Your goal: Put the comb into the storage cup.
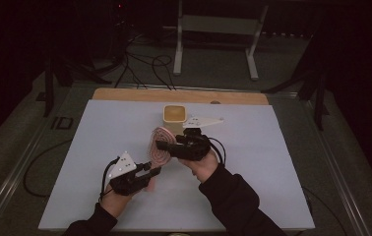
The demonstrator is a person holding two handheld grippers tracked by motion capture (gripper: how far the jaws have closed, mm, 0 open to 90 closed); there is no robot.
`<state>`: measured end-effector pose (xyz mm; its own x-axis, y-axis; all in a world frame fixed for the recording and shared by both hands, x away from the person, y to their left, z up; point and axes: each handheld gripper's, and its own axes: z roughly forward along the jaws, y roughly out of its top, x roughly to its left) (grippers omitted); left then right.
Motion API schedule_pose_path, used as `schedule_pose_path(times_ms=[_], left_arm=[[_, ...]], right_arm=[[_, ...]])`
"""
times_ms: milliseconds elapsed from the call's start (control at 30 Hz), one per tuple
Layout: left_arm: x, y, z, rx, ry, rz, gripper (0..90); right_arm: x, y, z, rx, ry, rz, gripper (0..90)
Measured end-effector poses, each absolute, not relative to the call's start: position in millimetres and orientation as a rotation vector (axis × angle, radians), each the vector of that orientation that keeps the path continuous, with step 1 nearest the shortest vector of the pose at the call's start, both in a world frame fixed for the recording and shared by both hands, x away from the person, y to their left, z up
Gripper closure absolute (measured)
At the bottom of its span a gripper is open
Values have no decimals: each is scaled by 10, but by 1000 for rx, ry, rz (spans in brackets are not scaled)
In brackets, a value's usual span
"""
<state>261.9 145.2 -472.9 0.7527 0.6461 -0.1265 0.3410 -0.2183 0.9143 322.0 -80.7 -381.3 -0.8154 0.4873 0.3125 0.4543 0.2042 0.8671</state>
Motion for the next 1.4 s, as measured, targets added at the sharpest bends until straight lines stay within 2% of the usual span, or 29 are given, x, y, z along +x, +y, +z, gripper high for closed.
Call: schedule_pose_path(times_ms=[300,533,733,1000,1100,1233,1300,1400], left_arm=[[2657,1471,-4745,1840,817,287,499],[2669,1485,-4729,1860,848,299,342],[2653,1510,-4704,1874,858,330,244],[2665,1581,-4706,1886,875,308,147],[2654,1594,-4708,1900,863,287,81],[2622,1618,-4714,1914,843,260,58],[2590,1615,-4714,1930,839,277,11],[2542,1645,-4708,1925,829,264,5]], right_arm=[[3223,-872,-3727,924,2364,1722,645],[3230,-934,-3641,900,2334,1716,646],[3245,-1000,-3582,900,2310,1723,646],[3247,-1061,-3507,888,2298,1726,647],[3256,-1094,-3469,881,2286,1722,647],[3266,-1127,-3438,881,2274,1724,646],[3269,-1149,-3412,880,2263,1729,646],[3280,-1180,-3372,874,2249,1727,646]])
